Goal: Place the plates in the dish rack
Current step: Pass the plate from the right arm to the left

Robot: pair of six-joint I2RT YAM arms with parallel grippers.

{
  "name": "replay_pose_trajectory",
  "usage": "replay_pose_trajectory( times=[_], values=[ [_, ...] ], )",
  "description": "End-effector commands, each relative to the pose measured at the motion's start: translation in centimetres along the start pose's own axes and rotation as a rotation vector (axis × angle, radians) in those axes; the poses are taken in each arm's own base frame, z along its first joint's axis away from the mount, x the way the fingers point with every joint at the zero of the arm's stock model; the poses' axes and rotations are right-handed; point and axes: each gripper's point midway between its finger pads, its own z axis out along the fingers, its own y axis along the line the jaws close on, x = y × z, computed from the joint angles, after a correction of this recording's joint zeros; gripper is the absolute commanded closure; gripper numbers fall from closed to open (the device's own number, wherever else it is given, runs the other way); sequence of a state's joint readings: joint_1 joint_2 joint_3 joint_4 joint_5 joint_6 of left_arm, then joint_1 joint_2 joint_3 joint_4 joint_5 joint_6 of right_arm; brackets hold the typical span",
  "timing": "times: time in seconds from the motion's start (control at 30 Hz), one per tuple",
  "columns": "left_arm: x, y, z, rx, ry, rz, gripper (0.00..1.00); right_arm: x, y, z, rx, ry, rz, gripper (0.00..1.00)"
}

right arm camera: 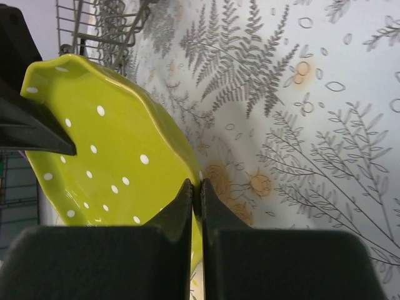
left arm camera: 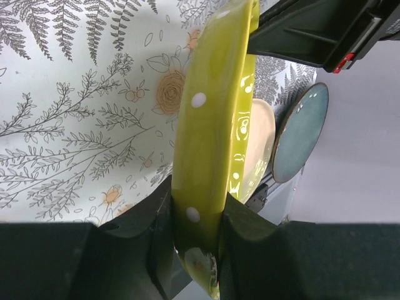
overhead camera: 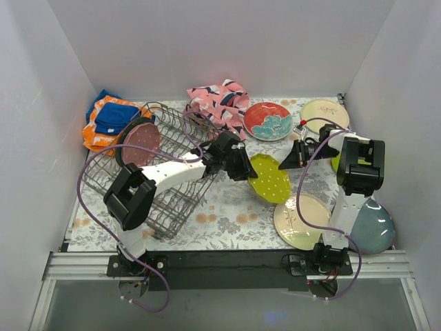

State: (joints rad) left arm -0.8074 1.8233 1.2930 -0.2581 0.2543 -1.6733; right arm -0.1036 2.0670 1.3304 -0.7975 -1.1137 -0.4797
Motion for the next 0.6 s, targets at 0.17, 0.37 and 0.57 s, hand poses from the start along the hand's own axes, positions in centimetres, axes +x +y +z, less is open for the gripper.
replay_pose_trajectory(
  times=[0.17, 0.37, 0.57],
  values=[
    [-2.5, -5.8, -6.6, 0.163, -0.162, 0.150, 1.00, 0.7, 6.8, -0.7, -0.187, -0.017, 0.035, 0.52],
    [-3.5, -5.3, -11.4, 0.171, -0.259, 0.182, 1.00, 0.3, 7.9, -1.4, -0.161, -0.014, -0.033, 0.28],
    [-4.5, -4.2, -16.2, 0.149, -0.329, 0.215, 1.00, 0.2, 8.5, -1.8, -0.131, -0.010, -0.086, 0.25]
  ],
)
